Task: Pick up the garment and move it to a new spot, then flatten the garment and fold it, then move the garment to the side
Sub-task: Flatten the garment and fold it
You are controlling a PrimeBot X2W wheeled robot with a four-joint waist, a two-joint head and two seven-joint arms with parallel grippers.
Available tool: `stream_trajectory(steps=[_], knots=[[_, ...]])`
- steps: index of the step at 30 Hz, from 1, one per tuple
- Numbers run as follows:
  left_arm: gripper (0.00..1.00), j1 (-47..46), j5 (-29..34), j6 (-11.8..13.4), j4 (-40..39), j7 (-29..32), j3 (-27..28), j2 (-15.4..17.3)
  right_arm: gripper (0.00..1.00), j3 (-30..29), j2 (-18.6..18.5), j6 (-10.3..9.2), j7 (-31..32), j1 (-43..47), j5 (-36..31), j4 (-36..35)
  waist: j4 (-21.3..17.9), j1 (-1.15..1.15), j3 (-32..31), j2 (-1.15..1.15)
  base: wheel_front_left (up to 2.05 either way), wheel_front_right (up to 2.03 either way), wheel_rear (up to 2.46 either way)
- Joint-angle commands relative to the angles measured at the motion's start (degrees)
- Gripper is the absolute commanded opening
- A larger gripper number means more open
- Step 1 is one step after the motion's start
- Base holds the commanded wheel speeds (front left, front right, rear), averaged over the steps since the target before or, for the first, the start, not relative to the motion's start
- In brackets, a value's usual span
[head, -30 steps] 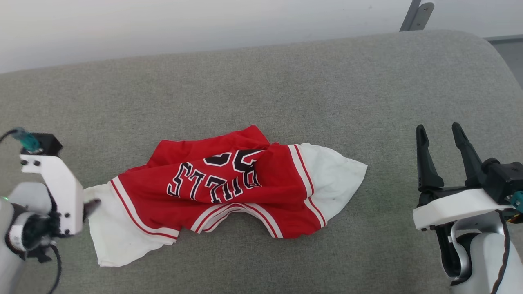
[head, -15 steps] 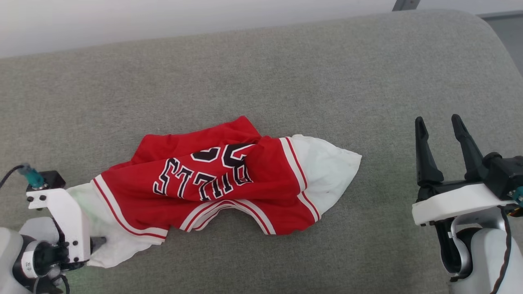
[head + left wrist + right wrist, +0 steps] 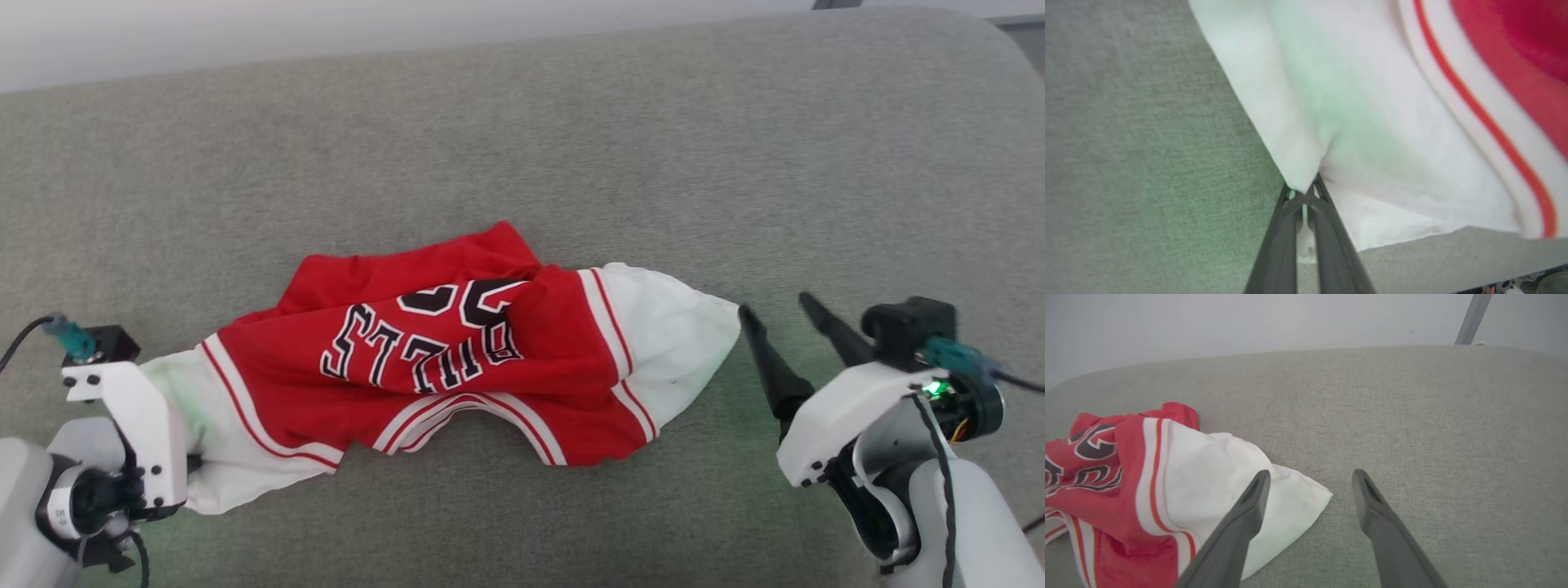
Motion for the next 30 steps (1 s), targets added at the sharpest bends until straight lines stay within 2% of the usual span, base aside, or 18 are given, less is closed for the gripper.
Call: stream_trajectory(steps=[1,7,14,22,23,24,30], knots=[[0.00,0.6,0.7,-0.2,1.0,-0.2,-1.6,-2.1,1.00,0.5,-0.9,-0.04,1.9,-1.0,0.9,0.5,0.5,0.00,0.4,0.00,0.00,0.00,0.00],[0.00,-2.0,1.3,-1.3,0.0,-1.0,-2.5,-4.0,1.00,3.4,-4.8,-0.04,13.3,-5.4,4.3,4.1,2.6,0.00,1.6,0.00,0.00,0.00,0.00],[0.00,-4.3,1.8,-1.8,-0.4,-1.7,-3.4,-5.9,1.00,6.9,-7.1,-0.04,24.0,-11.8,7.1,11.8,4.7,0.00,3.3,0.00,0.00,0.00,0.00],[0.00,-5.9,1.6,-2.5,1.3,-2.5,-4.0,-7.6,1.00,12.2,-5.7,-0.06,34.0,-14.6,7.5,26.3,6.5,0.00,4.0,0.00,0.00,0.00,0.00],[0.00,-6.0,1.4,-2.8,1.7,-2.6,-4.1,-7.9,0.47,13.3,-5.8,-0.05,34.9,-14.5,7.8,27.1,6.7,0.00,3.8,0.00,0.00,0.00,0.00],[0.00,-6.1,1.3,-3.1,2.1,-2.5,-4.1,-7.9,0.00,13.9,-6.3,-0.03,35.1,-14.7,8.1,27.4,6.9,0.00,3.7,0.00,0.00,0.00,0.00],[0.00,-6.8,0.9,-4.1,2.6,-3.1,-3.3,-6.4,0.00,13.5,-8.3,-0.03,34.2,-16.6,12.2,24.0,7.2,0.00,1.3,0.00,0.00,0.00,0.00]])
